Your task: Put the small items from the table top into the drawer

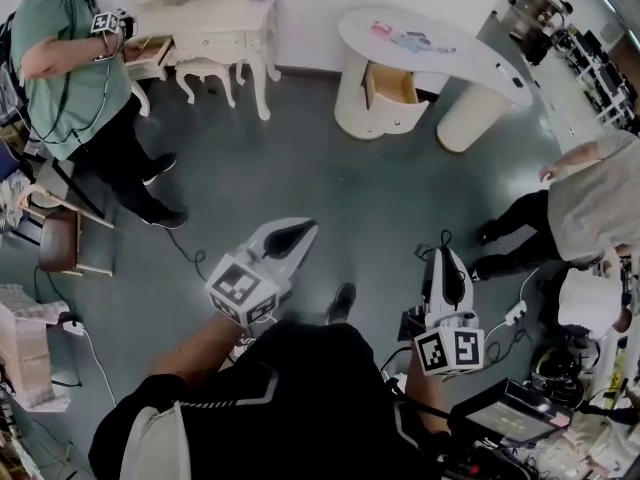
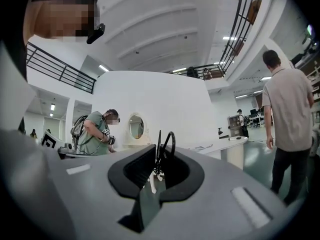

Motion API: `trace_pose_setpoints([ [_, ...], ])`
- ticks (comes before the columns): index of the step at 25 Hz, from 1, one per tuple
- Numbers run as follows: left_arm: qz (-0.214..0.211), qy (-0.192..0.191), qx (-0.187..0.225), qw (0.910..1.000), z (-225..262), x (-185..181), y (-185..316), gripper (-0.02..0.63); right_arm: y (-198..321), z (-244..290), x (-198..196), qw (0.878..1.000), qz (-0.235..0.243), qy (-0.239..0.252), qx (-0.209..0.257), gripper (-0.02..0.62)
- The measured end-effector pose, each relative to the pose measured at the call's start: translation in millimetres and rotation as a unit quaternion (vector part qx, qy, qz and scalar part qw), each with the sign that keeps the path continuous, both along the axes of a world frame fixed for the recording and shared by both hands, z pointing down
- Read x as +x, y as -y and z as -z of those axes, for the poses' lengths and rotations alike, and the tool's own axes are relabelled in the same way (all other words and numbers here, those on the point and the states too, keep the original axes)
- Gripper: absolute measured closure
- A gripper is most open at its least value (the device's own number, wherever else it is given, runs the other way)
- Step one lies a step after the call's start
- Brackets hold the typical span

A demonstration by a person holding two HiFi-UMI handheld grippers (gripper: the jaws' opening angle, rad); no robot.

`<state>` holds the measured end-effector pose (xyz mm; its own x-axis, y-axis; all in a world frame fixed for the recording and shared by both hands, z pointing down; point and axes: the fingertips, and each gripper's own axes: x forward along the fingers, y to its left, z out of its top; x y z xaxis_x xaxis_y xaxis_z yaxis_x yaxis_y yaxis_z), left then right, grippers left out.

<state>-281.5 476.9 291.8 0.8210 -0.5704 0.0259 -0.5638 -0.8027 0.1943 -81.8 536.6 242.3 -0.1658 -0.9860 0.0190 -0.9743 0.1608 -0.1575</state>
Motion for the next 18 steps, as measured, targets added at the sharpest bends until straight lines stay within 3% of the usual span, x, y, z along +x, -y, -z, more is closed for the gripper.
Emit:
trace_pose_setpoints([
  [6, 0.005, -0.001, 0.015, 0.9999, 17, 39, 35, 0.606, 41, 7, 39, 1.0, 0.01, 0.001, 0.011, 0.563],
  [18, 0.008, -0.005, 0.037, 0.9993, 39, 152, 112, 0.606, 121, 15, 140, 0.999, 0.027, -0.003, 0.025, 0.563],
])
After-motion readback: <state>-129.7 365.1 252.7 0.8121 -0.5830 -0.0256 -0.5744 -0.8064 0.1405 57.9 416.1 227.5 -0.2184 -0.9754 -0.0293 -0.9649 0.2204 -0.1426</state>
